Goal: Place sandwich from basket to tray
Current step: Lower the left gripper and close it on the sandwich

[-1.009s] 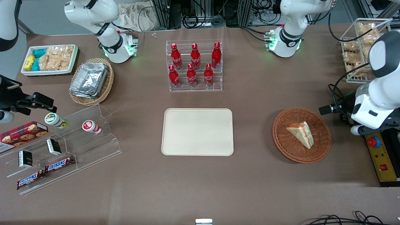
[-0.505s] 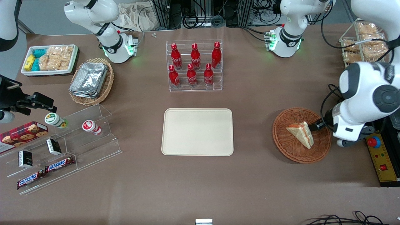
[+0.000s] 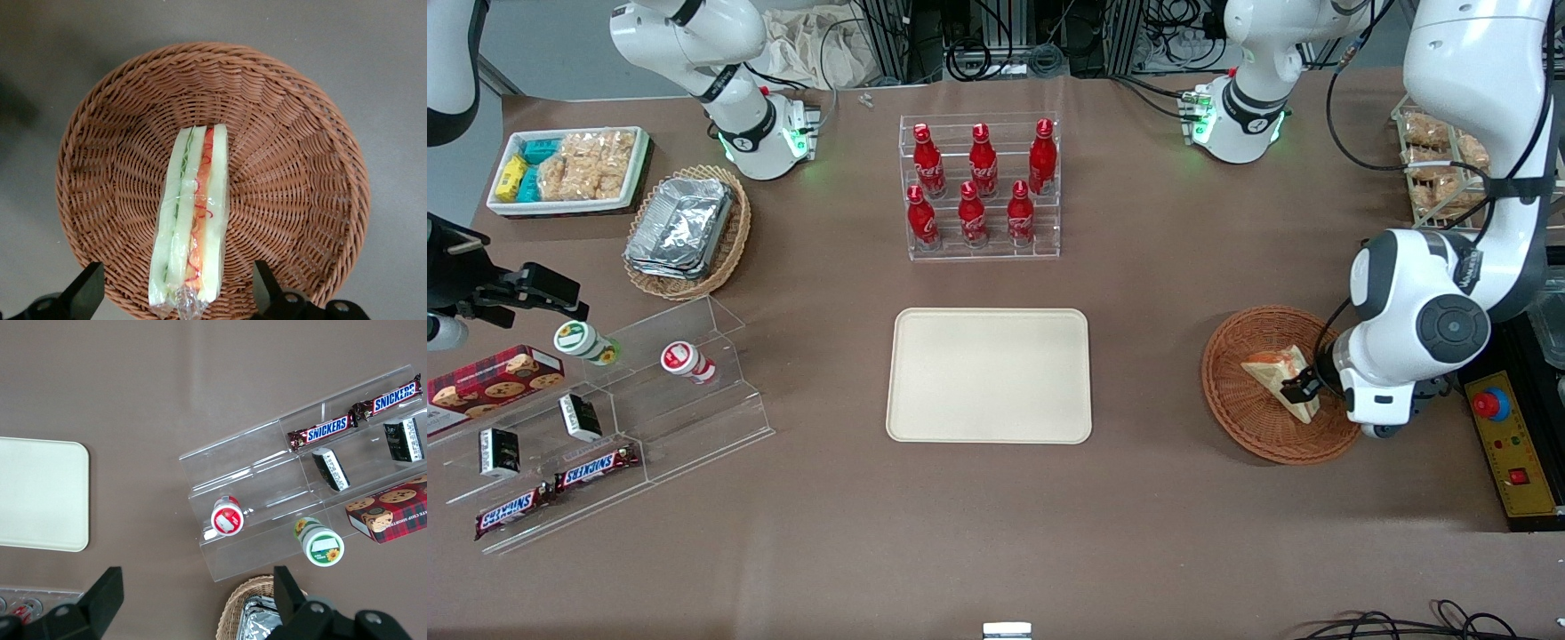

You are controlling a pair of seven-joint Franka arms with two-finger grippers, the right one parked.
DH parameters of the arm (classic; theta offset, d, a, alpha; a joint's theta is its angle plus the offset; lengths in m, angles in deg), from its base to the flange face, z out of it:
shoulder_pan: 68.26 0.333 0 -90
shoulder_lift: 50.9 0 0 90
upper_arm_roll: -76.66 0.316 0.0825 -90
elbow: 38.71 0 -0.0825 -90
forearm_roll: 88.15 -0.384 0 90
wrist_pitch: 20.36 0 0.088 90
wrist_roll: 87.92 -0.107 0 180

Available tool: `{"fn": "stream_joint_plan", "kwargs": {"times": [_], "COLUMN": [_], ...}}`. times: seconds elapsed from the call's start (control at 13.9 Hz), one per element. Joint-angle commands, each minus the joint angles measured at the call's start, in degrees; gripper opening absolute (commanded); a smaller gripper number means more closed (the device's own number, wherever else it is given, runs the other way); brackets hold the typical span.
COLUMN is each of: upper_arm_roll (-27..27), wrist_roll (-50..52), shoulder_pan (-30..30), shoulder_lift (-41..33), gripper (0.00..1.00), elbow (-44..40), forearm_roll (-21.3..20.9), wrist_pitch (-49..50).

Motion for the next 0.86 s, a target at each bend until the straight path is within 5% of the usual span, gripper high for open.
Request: {"fn": "stream_joint_plan", "kwargs": {"times": [0.0,0.79], "upper_arm_roll": [-0.2,-0.1], "wrist_roll": [2.0,1.9], "shoulder_pan": [-0.2,-0.1], "shoulder_lift": [0.6,1.1], "gripper": [1.0,1.0], "elbow": [0.1,7.9], "forearm_roll": [-1.4,-1.4], "wrist_pitch": [-0.7,-9.2]}}
